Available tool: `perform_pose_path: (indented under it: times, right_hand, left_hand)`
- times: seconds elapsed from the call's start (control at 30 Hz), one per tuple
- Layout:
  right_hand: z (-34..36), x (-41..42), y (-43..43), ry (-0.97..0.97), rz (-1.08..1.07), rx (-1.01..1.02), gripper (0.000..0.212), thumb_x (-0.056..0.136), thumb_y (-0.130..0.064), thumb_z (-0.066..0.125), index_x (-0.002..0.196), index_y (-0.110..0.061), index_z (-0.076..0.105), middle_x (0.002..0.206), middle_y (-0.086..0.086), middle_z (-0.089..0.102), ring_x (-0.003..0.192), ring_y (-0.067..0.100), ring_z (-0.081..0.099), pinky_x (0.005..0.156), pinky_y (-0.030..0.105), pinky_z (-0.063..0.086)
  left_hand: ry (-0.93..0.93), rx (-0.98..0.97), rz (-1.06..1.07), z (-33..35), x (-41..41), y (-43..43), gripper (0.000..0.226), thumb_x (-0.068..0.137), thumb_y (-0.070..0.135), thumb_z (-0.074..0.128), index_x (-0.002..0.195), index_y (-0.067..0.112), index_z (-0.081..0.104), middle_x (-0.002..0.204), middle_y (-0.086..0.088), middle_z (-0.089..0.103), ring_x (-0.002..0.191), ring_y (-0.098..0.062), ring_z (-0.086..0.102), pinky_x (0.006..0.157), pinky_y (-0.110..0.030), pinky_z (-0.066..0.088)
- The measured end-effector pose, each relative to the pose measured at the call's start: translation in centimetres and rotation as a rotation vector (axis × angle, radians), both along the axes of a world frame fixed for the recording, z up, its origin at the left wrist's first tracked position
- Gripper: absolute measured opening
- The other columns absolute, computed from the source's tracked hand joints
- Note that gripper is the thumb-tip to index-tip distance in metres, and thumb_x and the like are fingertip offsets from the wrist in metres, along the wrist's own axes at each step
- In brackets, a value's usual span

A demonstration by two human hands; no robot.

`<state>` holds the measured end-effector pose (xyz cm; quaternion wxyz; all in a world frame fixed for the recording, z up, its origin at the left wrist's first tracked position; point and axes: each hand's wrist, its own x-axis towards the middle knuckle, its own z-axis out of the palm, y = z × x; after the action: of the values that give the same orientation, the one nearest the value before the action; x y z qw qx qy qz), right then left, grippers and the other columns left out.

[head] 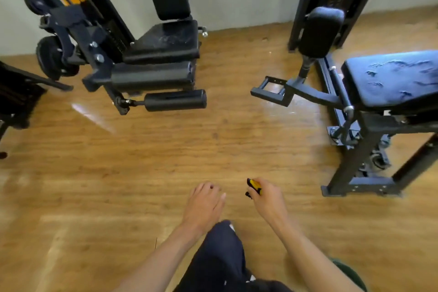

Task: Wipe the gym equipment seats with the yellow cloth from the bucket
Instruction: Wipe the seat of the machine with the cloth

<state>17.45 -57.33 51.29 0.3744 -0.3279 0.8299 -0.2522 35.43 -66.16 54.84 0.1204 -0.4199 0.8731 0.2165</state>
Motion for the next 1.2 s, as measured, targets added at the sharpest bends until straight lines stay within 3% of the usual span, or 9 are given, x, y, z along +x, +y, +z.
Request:
perform_pose_path:
  times: [0.23,0.33,0.53,0.67,0.8,0.97,1.2]
  right_hand:
    - [-1.1,-9.1,-13.1,0.077,-0.002,0.101,0.026,0.091,-0.023,0.066,0.117,-0.02,0.065,0.099,0.0,0.069,0.092,0.023,0.064,0.066,0.029,0.041]
    - [0.0,-12.5,-19.8,0.092,0.015,0.101,0.032,0.092,-0.023,0.066,0.124,-0.02,0.064,0.106,0.001,0.071,0.096,0.022,0.066,0.072,0.029,0.048]
    - [1.6,-18.1,-31.5,0.115,0.07,0.077,0.033,0.094,-0.025,0.067,0.126,-0.022,0.062,0.108,0.0,0.071,0.096,0.019,0.066,0.075,0.029,0.052]
    - [0.7,-21.7,-39.8,0.124,0.19,0.113,0.031,0.094,-0.027,0.066,0.125,-0.023,0.062,0.111,-0.002,0.068,0.102,0.017,0.065,0.077,0.023,0.048]
    - [-0.7,-25.6,-48.2,0.111,0.304,0.13,0.027,0.093,-0.029,0.067,0.12,-0.024,0.062,0.105,-0.005,0.067,0.094,0.014,0.065,0.078,0.028,0.055]
    - [-0.7,-30.6,-58.5,0.141,0.428,0.16,0.038,0.093,-0.03,0.066,0.13,-0.027,0.059,0.116,-0.002,0.07,0.103,0.018,0.067,0.077,0.027,0.053]
    - [-1.2,-34.8,-70.1,0.111,0.488,0.171,0.031,0.092,-0.03,0.067,0.122,-0.023,0.064,0.107,0.001,0.074,0.097,0.024,0.069,0.068,0.03,0.05]
  left_hand:
    - [0.061,0.016,0.034,-2.0,-7.0,-15.2,0.082,0.089,0.059,-0.003,0.126,0.025,0.061,0.124,0.01,0.059,0.116,-0.013,0.051,0.102,-0.032,0.038]
    - [0.051,0.015,0.059,-2.2,-10.1,-22.1,0.081,0.089,0.061,-0.003,0.124,0.026,0.061,0.123,0.01,0.06,0.115,-0.013,0.053,0.102,-0.033,0.04]
    - [0.043,0.031,0.133,-2.3,-15.9,-33.5,0.038,0.108,0.045,0.033,0.124,0.024,0.06,0.121,0.009,0.06,0.116,-0.016,0.054,0.098,-0.033,0.042]
    - [0.027,0.036,0.143,-2.9,-20.2,-40.6,0.039,0.107,0.046,0.035,0.132,0.024,0.057,0.127,0.008,0.056,0.12,-0.015,0.049,0.102,-0.034,0.039]
    - [0.035,0.043,0.229,-3.3,-24.9,-48.0,0.038,0.107,0.045,0.039,0.135,0.026,0.055,0.131,0.009,0.053,0.126,-0.012,0.045,0.109,-0.032,0.033]
    - [0.002,0.028,0.338,-3.1,-30.2,-56.6,0.037,0.106,0.047,0.039,0.132,0.027,0.056,0.129,0.007,0.055,0.123,-0.016,0.048,0.105,-0.034,0.036]
    - [0.04,0.034,0.457,-2.9,-33.7,-65.1,0.036,0.106,0.047,0.039,0.131,0.028,0.056,0.127,0.008,0.054,0.121,-0.015,0.048,0.104,-0.033,0.036]
